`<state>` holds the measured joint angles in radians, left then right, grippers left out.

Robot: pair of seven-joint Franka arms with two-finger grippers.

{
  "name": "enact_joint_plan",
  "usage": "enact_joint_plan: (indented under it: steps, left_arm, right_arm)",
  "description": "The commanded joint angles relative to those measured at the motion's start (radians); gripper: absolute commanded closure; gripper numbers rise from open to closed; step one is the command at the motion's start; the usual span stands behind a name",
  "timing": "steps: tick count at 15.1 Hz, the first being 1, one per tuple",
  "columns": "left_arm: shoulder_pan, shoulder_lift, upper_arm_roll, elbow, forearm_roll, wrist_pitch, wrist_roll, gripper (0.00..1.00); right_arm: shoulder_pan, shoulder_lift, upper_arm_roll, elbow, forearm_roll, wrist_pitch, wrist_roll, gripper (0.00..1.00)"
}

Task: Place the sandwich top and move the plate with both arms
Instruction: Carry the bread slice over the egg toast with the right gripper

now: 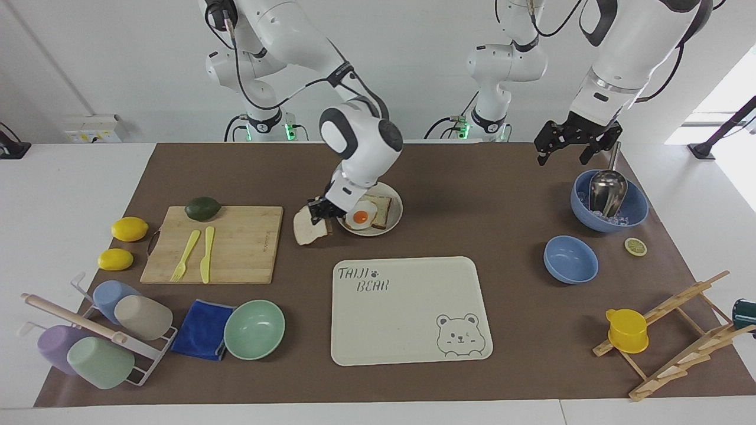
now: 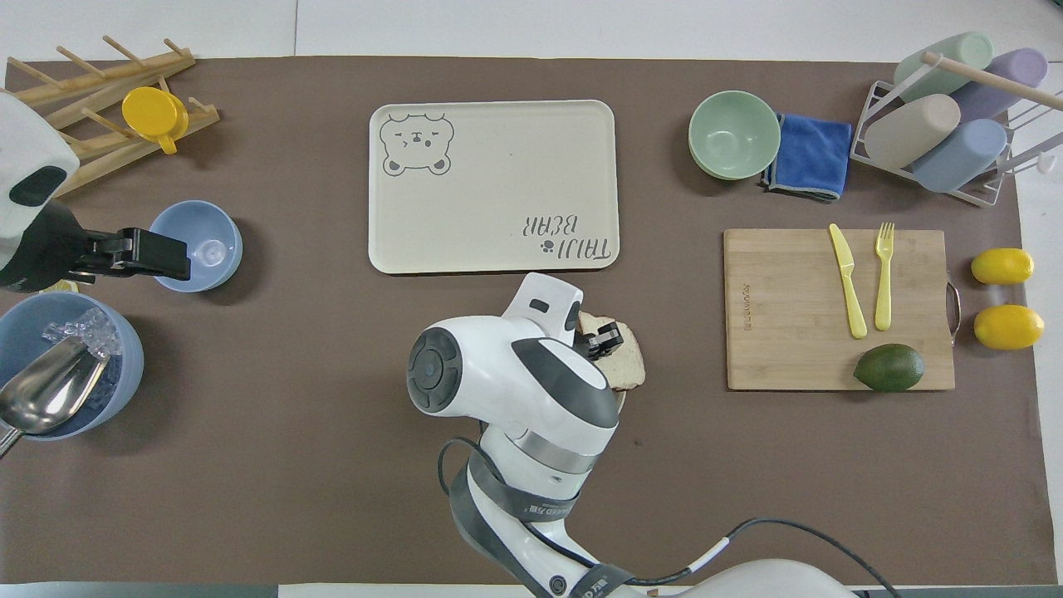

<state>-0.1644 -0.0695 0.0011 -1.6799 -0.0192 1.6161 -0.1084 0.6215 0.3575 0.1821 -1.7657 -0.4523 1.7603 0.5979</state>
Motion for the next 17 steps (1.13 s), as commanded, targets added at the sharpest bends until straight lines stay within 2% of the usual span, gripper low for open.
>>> enact_joint_plan:
  steps: [1, 6, 13, 17]
  left_arm:
    - [0.009, -0.013, -0.003, -0.017, -0.011, 0.013, 0.009, 0.00]
    - [0.011, -0.013, -0.003, -0.017, -0.011, 0.013, 0.009, 0.00]
    - [0.009, -0.013, -0.003, -0.017, -0.011, 0.013, 0.009, 0.00]
    - [0.011, -0.013, -0.003, -0.017, -0.010, 0.013, 0.007, 0.00]
  right_arm:
    - [-0.013, 0.017, 0.002, 0.002, 0.072, 0.069, 0.034, 1.00]
    - [0.014, 0.014, 0.004, -0.034, 0.087, 0.160, 0.062, 1.00]
    - [0.024, 0.008, 0.005, 0.005, 0.086, 0.073, 0.069, 1.00]
    - [0.073, 0.000, 0.005, 0.002, 0.086, 0.034, 0.115, 1.00]
